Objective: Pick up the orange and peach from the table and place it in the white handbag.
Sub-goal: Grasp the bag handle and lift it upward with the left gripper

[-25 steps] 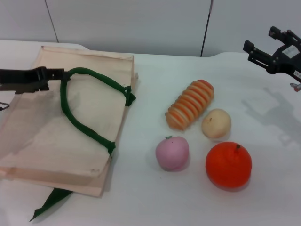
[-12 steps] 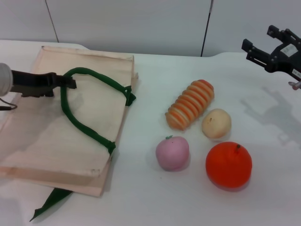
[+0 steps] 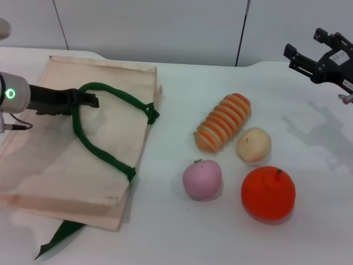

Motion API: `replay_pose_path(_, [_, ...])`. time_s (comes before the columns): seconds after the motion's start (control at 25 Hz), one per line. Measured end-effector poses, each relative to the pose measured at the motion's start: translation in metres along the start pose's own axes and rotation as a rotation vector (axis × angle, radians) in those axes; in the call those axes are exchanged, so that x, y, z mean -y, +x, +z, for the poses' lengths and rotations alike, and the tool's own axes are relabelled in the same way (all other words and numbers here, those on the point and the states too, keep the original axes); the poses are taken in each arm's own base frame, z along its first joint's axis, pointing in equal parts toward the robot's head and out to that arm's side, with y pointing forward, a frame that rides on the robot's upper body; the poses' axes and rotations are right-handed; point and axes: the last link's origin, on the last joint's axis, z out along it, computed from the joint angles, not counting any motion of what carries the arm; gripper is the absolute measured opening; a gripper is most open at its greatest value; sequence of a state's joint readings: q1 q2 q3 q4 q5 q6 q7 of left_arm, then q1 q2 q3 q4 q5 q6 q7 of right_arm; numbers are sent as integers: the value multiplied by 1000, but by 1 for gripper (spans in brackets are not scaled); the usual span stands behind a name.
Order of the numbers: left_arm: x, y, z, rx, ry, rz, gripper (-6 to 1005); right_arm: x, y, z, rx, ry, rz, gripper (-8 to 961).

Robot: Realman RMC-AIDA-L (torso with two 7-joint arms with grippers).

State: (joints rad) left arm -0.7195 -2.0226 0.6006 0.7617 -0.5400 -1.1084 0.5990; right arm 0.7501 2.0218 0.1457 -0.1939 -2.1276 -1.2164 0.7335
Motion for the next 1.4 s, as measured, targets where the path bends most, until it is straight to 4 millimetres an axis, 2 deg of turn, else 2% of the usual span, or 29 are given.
replay_pose_path(0.28, [-4, -2, 10, 33, 26, 30, 817, 0, -1, 1, 2, -1, 0, 878])
replay_pose_path(0.92, [-5, -1, 14, 49, 52, 45, 813, -1, -3, 2, 16, 0, 7, 877])
replay_pose_path(1.12, [-7, -1, 20, 70, 61, 53, 605, -1, -3, 1, 19, -3, 7, 876])
replay_pose_path(1.4, [-8, -2, 21, 87, 68, 64, 450, -1, -3, 1, 19, -4, 7, 866])
